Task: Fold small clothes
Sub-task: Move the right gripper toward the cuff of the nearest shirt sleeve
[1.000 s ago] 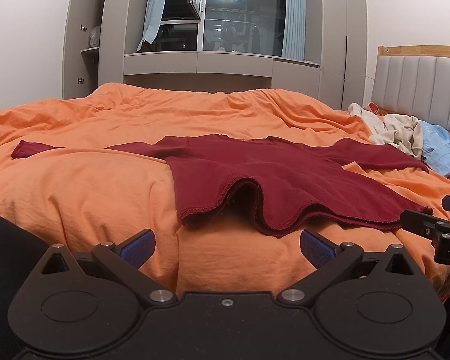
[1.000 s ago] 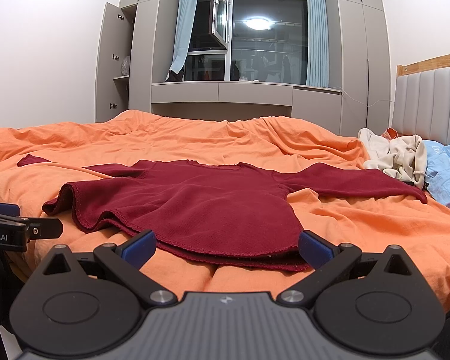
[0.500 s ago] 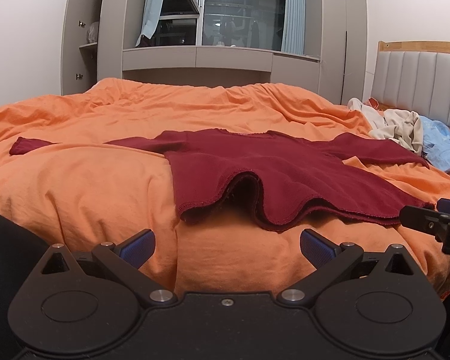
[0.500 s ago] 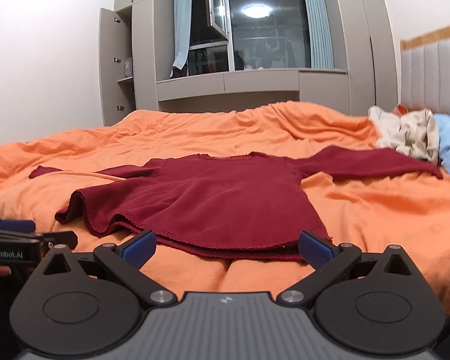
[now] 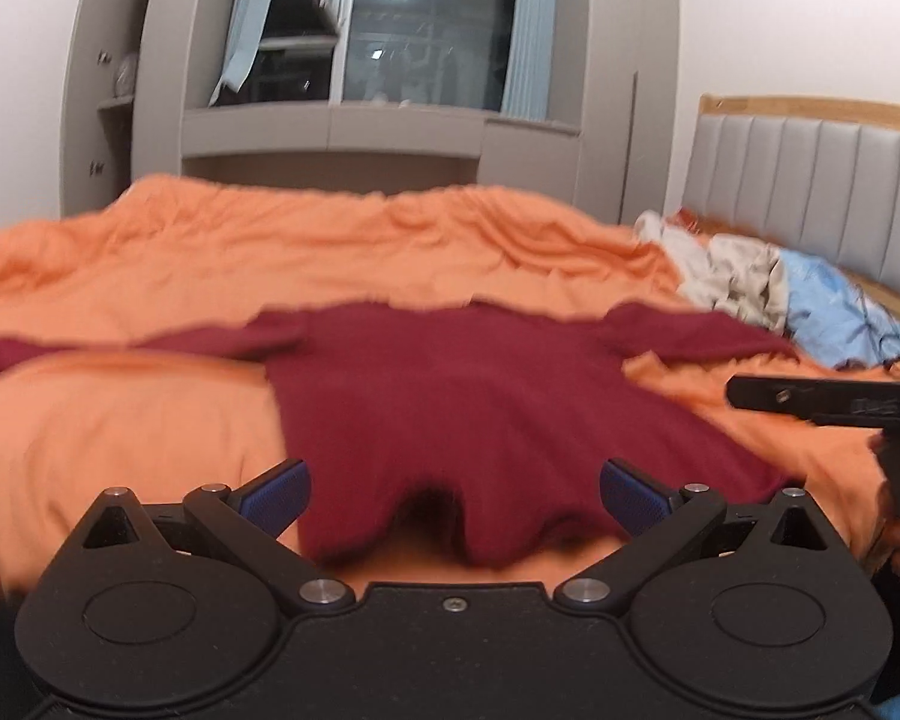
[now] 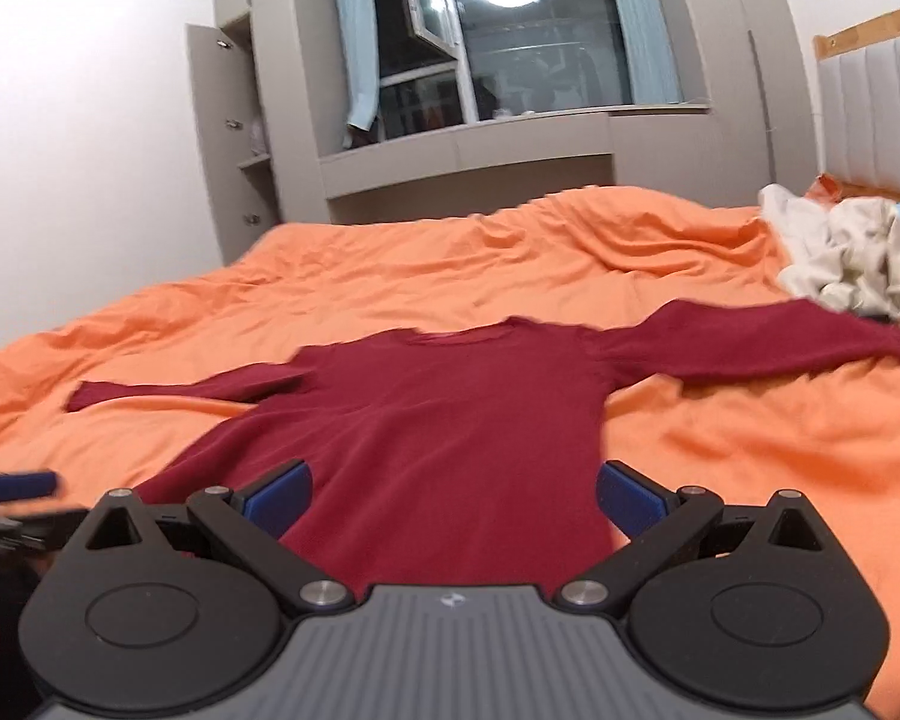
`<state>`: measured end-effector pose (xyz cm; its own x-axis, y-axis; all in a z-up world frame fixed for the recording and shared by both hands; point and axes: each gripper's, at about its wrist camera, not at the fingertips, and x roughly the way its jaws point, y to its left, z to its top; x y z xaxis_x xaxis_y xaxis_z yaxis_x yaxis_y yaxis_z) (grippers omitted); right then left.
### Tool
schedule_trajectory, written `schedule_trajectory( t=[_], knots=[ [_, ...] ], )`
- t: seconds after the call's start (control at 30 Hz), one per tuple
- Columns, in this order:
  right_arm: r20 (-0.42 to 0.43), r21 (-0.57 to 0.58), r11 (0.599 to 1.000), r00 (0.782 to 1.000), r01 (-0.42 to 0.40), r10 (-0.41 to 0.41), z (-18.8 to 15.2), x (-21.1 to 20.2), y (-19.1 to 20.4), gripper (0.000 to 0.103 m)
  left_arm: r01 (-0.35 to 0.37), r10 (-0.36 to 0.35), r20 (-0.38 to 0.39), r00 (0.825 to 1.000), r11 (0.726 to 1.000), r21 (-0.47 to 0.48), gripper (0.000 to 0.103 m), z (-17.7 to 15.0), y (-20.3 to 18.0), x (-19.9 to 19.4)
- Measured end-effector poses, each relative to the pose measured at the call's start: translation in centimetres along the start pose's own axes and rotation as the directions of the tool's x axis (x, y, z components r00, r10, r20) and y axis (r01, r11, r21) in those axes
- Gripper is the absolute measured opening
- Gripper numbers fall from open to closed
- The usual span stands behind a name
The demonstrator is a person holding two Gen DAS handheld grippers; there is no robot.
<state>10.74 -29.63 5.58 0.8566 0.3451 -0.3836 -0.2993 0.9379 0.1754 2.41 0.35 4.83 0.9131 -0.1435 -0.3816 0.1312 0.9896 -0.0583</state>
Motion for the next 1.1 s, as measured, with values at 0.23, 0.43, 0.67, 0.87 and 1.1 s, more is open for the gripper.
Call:
schedule_trajectory(
  t=[0.23, 0.43, 0.67, 0.87, 1.1],
  knots=[
    [-0.022, -0.044, 0.980, 0.980, 0.196, -0.197, 4.9, 3.9, -2.3, 0.103, -0.062, 0.059, 0.062, 0.996, 0.996, 0.061, 0.103, 6.0, 0.4, 4.3],
    [-0.004, -0.049, 0.980, 0.981, 0.194, -0.195, 7.3, 6.5, -4.0, 0.103, -0.025, 0.025, 0.010, 1.000, 0.998, 0.057, 0.103, 9.2, 1.0, 10.8],
    [0.027, -0.063, 0.977, 0.979, 0.202, -0.201, 9.3, 9.4, -5.8, 0.103, 0.008, -0.001, -0.060, 0.998, 0.993, 0.119, 0.103, 10.5, 0.2, 19.0],
    [0.113, -0.107, 0.964, 0.966, 0.243, -0.231, 9.7, 11.1, -6.4, 0.103, 0.006, 0.011, -0.125, 0.992, 0.991, 0.133, 0.103, 9.2, 1.1, 23.9],
    [0.179, -0.127, 0.942, 0.941, 0.310, -0.286, 9.2, 14.9, -8.8, 0.103, 0.006, 0.001, -0.231, 0.973, 0.999, 0.032, 0.102, 6.8, 3.5, 26.8]
  ],
)
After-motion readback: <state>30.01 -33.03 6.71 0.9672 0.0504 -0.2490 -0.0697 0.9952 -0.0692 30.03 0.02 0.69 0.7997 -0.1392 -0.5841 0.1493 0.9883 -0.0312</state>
